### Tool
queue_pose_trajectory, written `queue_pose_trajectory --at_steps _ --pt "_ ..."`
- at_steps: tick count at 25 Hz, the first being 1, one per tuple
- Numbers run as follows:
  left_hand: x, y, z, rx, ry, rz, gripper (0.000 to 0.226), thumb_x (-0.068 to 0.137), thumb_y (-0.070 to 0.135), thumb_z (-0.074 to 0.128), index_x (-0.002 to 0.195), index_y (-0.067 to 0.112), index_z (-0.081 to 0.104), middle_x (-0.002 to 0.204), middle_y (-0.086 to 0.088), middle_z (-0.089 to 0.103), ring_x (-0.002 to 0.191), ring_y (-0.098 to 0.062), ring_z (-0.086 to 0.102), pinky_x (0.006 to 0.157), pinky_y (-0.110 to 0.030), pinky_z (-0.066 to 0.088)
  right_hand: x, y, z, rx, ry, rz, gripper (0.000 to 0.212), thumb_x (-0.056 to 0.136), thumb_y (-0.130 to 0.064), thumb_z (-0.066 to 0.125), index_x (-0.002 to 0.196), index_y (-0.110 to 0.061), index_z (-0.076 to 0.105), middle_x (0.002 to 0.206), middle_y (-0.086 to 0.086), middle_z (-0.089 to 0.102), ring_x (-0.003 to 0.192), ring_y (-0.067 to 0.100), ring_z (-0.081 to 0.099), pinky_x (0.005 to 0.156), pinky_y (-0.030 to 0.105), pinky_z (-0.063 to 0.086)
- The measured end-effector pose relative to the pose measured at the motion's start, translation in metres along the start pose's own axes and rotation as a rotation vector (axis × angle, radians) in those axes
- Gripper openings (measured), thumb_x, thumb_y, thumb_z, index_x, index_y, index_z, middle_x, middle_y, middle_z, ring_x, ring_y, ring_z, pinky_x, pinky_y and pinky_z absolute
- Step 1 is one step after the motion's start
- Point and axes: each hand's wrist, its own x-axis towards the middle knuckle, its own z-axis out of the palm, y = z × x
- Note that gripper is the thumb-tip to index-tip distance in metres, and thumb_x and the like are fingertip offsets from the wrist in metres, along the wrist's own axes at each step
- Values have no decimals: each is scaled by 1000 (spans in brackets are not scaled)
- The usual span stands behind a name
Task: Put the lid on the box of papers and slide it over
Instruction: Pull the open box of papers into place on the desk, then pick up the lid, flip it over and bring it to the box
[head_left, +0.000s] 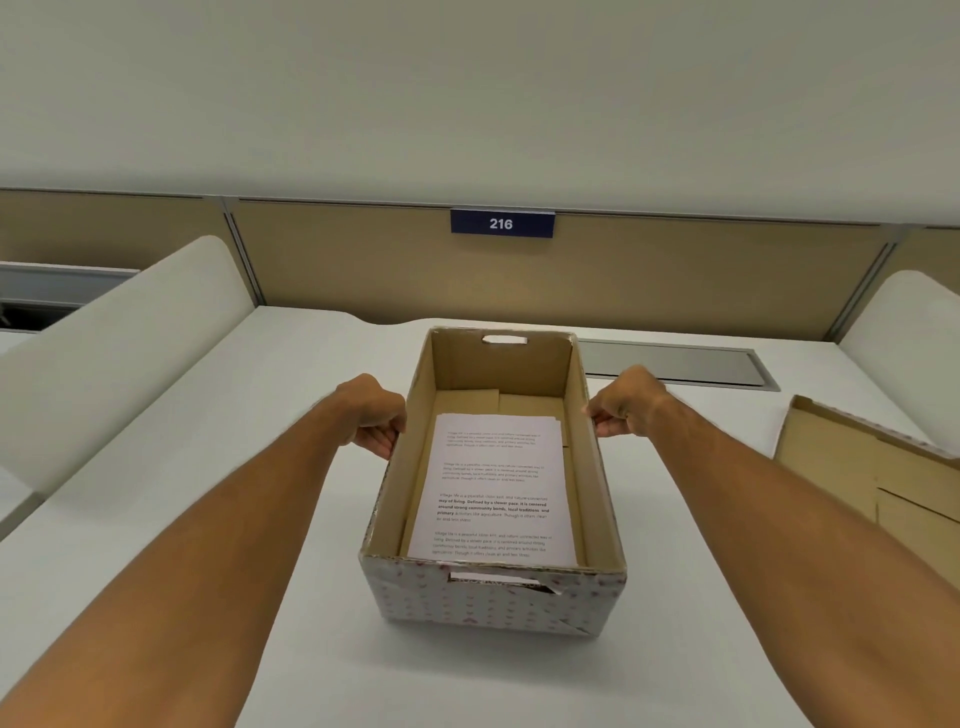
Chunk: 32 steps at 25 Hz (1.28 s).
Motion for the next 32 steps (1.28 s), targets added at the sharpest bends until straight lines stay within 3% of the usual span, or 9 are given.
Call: queue_pose_trajectory --at_steps 2,5,8,11,15,17,20,28,32 --pt "1 -5 -2 -4 -20 2 11 86 5 64 83 -5 68 89 -21 74 70 -29 72 80 -42 61 -1 3 2 3 60 -28 11 82 -2 74 88 6 68 73 17 66 55 24 67 57 32 60" --pt "6 -10 -6 18 -4 40 21 87 17 66 92 -3 67 91 -17 72 77 -29 71 78 -39 60 -6 11 6 6 155 -95 20 81 -12 76 90 2 65 82 18 69 69 30 72 68 40 62" --pt "6 -1 0 275 230 222 46 83 43 65 104 2 66 95 -12 69 85 -27 68 74 -37 56 -20 21 0 -199 281 -286 31 86 -32 67 81 -1 65 77 17 64 73 29 66 77 42 58" --pt "-3 21 29 427 397 575 68 81 60 58 129 13 54 128 -11 56 113 -30 57 87 -42 50 -42 35 -9 -483 378 -385 61 90 -50 55 129 -4 55 128 18 60 119 35 56 94 44 48" --pt "-25 58 77 544 408 855 89 79 67 51 150 18 31 157 -14 30 142 -32 32 112 -47 31 -54 63 -29 -690 422 -370 85 88 -64 44 151 -10 27 158 19 26 145 37 26 113 48 29" --pt "-35 76 101 567 354 925 96 79 70 47 155 17 21 162 -15 18 149 -32 18 118 -48 21 -60 79 -43 -726 457 -345 88 88 -67 40 153 -11 21 160 19 20 147 36 20 116 47 22" --pt "-50 97 138 576 290 993 98 80 71 44 155 14 17 163 -15 14 150 -33 12 120 -50 17 -69 104 -64 -749 488 -286 90 88 -69 35 154 -11 17 161 18 18 148 35 20 117 47 20" --pt "-83 142 232 588 193 1042 101 84 72 43 157 19 -2 165 -12 -1 152 -32 0 120 -47 6 -61 167 -126 -778 570 -225 88 87 -66 39 150 -7 26 154 19 34 139 34 35 110 46 32" --pt "-82 164 277 661 172 956 100 85 72 40 157 18 -3 165 -12 -4 152 -31 -4 121 -46 2 -31 192 -151 -761 528 -275 81 87 -61 46 144 -5 35 146 19 43 132 35 44 103 46 39"
